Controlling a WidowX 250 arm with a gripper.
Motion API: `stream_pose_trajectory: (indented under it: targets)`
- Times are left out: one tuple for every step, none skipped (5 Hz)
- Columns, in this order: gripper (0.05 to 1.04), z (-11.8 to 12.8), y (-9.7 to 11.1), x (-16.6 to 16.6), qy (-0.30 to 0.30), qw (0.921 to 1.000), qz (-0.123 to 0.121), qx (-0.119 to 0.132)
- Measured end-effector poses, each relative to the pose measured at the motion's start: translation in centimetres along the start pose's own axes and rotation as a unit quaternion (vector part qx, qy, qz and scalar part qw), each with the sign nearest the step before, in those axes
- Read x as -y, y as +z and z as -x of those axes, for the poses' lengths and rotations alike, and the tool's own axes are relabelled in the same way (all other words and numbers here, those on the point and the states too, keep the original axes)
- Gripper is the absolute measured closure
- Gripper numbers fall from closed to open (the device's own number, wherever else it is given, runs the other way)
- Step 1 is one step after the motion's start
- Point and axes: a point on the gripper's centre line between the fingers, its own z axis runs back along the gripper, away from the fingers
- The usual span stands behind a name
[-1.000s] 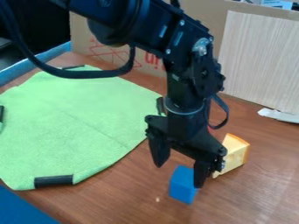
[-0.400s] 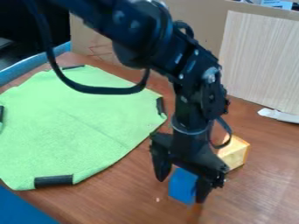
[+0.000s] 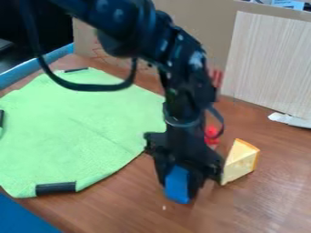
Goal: Put the blue object to the sink of table
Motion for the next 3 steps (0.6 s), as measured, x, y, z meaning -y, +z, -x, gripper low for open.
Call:
stream_pose_trajectory:
  targets:
    - [0.491, -0.8, 1.3, -2.4, 0.039, 0.9986, 0.034, -0.008]
    - [0.491, -2.4, 3.4, -6.0, 0.107, 0.9923, 0.061, 0.004]
    - [0.491, -3.7, 5.5, -9.6, 0.173, 0.9823, 0.07, 0.021]
